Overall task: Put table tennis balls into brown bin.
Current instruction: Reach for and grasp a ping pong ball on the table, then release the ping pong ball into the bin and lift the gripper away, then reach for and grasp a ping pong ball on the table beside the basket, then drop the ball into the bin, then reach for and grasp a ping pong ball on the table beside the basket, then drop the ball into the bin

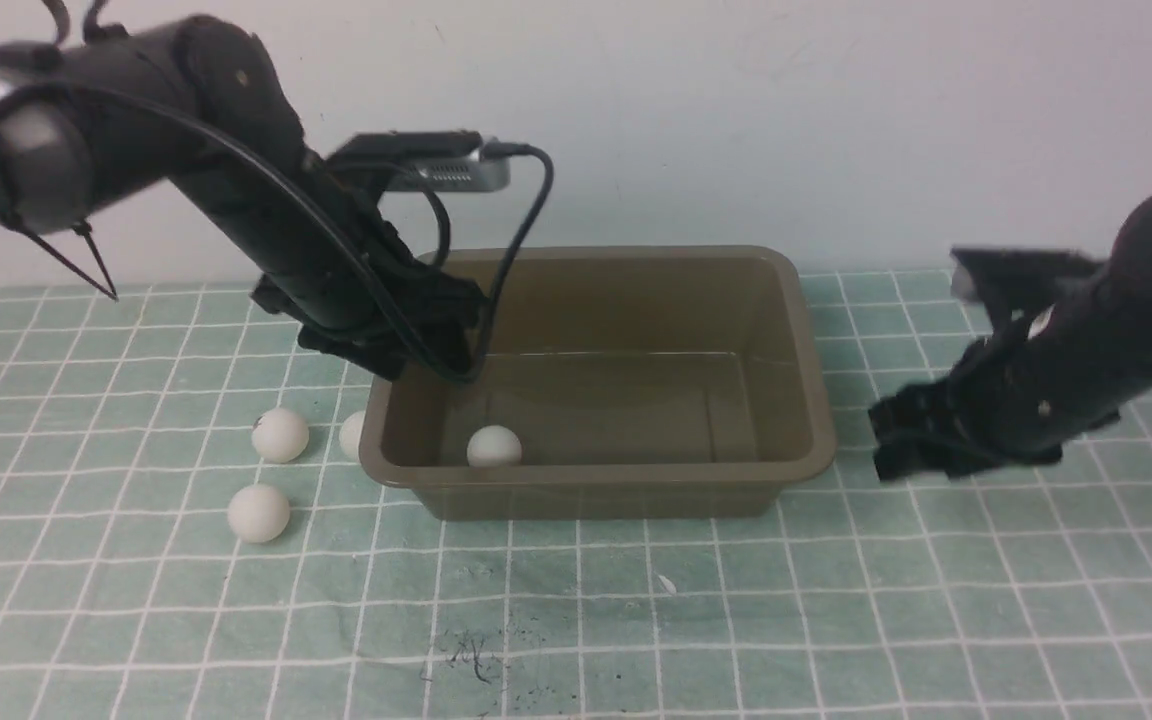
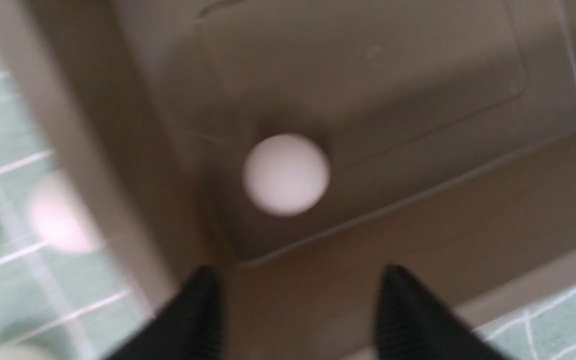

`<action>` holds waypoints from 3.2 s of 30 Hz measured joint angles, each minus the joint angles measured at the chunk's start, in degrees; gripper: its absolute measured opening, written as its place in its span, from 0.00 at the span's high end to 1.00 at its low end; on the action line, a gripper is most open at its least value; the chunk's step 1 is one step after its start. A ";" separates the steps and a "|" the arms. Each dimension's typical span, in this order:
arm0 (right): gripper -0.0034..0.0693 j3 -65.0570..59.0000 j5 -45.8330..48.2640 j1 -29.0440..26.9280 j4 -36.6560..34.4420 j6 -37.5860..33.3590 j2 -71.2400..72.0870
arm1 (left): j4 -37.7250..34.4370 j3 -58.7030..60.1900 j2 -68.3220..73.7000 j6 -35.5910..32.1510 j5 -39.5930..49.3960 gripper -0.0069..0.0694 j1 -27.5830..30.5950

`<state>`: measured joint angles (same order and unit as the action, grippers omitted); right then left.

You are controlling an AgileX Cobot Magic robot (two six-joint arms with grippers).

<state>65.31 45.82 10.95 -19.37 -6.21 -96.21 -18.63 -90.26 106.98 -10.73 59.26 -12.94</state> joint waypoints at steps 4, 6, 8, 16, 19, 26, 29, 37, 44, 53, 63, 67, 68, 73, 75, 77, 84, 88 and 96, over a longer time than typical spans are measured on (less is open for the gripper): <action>0.46 8.75 0.06 5.50 -5.25 -4.36 3.31 | 3.11 1.13 -5.49 1.17 1.98 0.87 4.66; 0.46 14.82 0.28 8.45 -6.38 -5.82 0.81 | 3.52 5.27 -9.56 1.54 1.72 0.90 8.51; 0.46 18.72 1.04 9.26 -6.72 -6.09 -2.37 | 4.06 9.49 -11.77 1.50 1.13 0.92 11.05; 0.20 32.94 13.74 9.25 -0.91 -3.99 -5.55 | 4.66 20.73 -7.79 -6.29 -10.66 0.70 12.69; 0.30 33.59 16.30 9.25 6.64 -2.43 0.03 | 4.49 20.81 -3.93 -6.26 -14.54 0.48 12.52; 0.77 26.58 19.99 9.07 20.30 6.21 22.58 | 3.97 20.20 5.16 -5.76 -17.08 0.33 12.52; 0.91 19.14 19.87 9.07 21.99 8.80 31.95 | 4.48 17.24 6.27 -5.61 -12.77 0.47 12.52; 0.97 -11.92 6.76 9.07 22.82 16.67 63.18 | -1.53 -0.31 0.79 -7.24 -1.65 0.46 8.09; 0.97 -28.92 -14.32 9.07 24.35 20.69 84.76 | -3.69 -2.01 4.22 -9.75 -10.19 0.43 -3.53; 0.97 -33.93 -21.74 9.07 32.91 24.76 90.64 | 15.32 -12.48 6.05 3.59 3.99 0.54 -2.94; 0.97 -33.93 -21.93 9.07 33.31 25.01 90.64 | 8.73 -13.02 11.13 -3.12 10.71 0.82 11.11; 0.97 -33.93 -21.93 9.07 33.31 25.01 90.64 | 9.65 -13.02 14.63 -4.94 8.89 0.61 10.84; 0.97 -33.93 -21.93 9.07 33.31 25.01 90.64 | 11.11 -13.02 15.47 -4.19 7.84 0.54 10.77; 0.97 -33.93 -21.93 9.07 33.31 25.01 90.64 | 15.55 -13.02 19.76 1.34 4.89 0.29 10.77; 0.97 -33.93 -21.93 9.07 33.31 25.01 90.64 | 15.55 -13.02 21.33 1.88 4.39 0.30 10.77; 0.97 -33.93 -21.93 9.07 33.31 25.05 90.64 | 15.41 -13.02 22.41 2.18 4.69 0.41 10.77; 0.97 -33.93 -21.93 9.07 33.32 25.05 90.64 | 14.23 -18.83 20.45 2.27 9.16 0.45 10.77; 0.97 -33.93 -21.93 9.07 33.32 25.05 90.64 | 7.06 -25.02 15.33 1.95 9.90 0.45 9.80; 0.97 -33.93 -21.93 9.07 33.32 25.05 90.64 | -1.57 -28.15 14.57 -4.90 11.10 0.43 0.58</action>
<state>31.38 23.89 20.02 13.96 18.84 -5.58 -20.20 -118.41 121.55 -15.63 70.36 -12.36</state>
